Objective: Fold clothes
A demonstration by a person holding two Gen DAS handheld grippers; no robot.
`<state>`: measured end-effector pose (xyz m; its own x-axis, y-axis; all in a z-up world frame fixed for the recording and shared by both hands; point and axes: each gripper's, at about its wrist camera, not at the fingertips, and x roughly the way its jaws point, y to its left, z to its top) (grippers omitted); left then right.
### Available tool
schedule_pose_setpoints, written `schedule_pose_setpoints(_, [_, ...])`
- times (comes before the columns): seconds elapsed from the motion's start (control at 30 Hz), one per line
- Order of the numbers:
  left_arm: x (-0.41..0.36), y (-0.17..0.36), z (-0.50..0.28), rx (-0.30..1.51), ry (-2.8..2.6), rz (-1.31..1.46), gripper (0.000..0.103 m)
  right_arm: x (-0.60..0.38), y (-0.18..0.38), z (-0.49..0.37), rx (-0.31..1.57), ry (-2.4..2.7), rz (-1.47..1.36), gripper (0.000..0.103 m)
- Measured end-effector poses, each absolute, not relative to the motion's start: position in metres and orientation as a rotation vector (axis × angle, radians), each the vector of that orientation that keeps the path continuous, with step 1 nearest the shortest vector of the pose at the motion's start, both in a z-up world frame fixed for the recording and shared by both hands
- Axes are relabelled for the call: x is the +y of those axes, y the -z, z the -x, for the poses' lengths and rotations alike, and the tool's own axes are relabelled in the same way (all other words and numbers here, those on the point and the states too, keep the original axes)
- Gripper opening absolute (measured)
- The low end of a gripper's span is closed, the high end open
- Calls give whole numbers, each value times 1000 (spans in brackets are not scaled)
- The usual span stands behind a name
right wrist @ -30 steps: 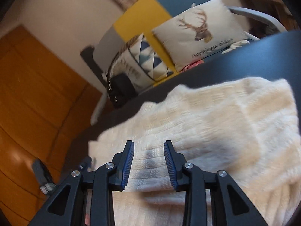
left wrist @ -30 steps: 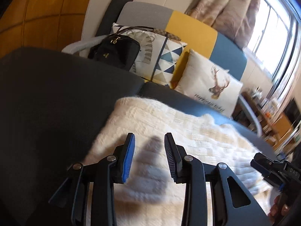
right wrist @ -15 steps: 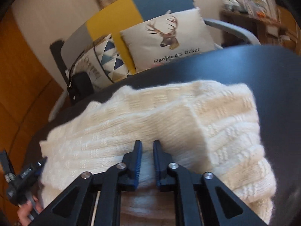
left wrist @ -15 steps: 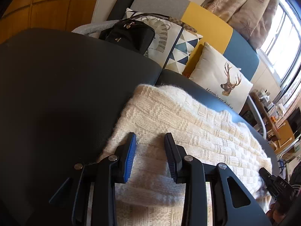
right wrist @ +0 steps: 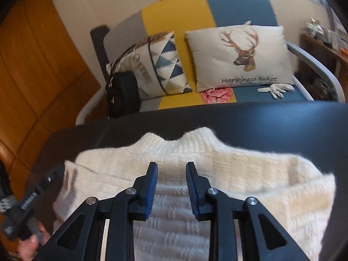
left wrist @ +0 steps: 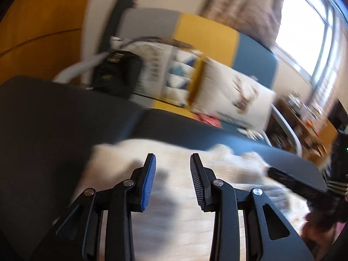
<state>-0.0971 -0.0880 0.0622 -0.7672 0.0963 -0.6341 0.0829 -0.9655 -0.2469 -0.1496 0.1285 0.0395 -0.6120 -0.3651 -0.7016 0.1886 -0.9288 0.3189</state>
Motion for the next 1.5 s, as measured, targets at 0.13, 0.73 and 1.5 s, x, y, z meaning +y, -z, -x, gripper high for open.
schedule_pose_setpoints(0.13, [-50,-50,138,-363,-2803,1169,36,116,-34,160,-254,2557,-1199,26])
schedule_pose_setpoints(0.73, [-19,1,175,-180,-2814,1278,39,97,10,193,-38,2684,-1285,24])
schedule_pose_setpoints(1.5, [-47,-15,128,-63,-2914,1269,42,181,13,166,-393,2693,-1264,27])
